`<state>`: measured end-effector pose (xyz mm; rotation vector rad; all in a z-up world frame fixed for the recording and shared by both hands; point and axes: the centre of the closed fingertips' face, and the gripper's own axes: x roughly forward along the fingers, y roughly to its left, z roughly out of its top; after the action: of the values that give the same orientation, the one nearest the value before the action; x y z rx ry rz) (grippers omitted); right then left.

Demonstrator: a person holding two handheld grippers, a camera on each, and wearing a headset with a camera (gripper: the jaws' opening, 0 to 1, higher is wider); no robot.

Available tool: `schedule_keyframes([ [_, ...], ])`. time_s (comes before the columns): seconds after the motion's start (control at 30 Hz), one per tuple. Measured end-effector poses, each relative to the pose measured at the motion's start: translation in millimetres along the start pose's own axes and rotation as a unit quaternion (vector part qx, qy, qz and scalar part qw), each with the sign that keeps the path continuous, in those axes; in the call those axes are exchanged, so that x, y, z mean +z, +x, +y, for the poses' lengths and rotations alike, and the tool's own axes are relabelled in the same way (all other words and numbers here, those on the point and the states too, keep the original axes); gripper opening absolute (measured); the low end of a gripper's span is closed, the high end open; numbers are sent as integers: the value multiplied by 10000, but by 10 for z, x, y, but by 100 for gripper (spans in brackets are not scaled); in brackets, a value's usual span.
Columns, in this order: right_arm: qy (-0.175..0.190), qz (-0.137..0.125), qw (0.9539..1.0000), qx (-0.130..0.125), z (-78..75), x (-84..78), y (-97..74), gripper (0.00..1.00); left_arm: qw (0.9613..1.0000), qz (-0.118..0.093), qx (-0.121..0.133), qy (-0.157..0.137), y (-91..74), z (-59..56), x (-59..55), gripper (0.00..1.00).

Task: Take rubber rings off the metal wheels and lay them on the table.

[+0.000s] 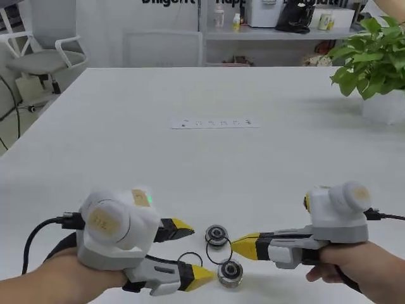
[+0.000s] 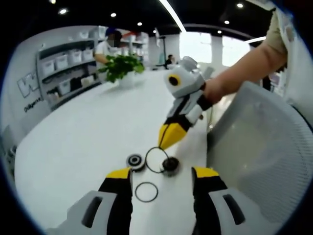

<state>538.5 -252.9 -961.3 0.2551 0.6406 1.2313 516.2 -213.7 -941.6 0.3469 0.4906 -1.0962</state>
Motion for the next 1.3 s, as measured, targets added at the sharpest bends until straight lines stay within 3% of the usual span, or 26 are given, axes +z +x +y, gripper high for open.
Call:
schedule_keyframes([
  [0.4,-207,250,9993,171,49,140,197,0,9994,-85,288,-195,-293,215,-65,63],
  [0.73,-203,766,9965,256,34,-65,448,0,9980,-29,502,-371,-501,343,-230,70],
  [0.93,-190,979,9948,204,-29,-136,541,0,9971,-7,565,-507,-532,357,-303,70],
  [1.3,-127,1112,9935,186,-62,-220,594,0,9966,4,577,-594,-521,343,-341,70],
])
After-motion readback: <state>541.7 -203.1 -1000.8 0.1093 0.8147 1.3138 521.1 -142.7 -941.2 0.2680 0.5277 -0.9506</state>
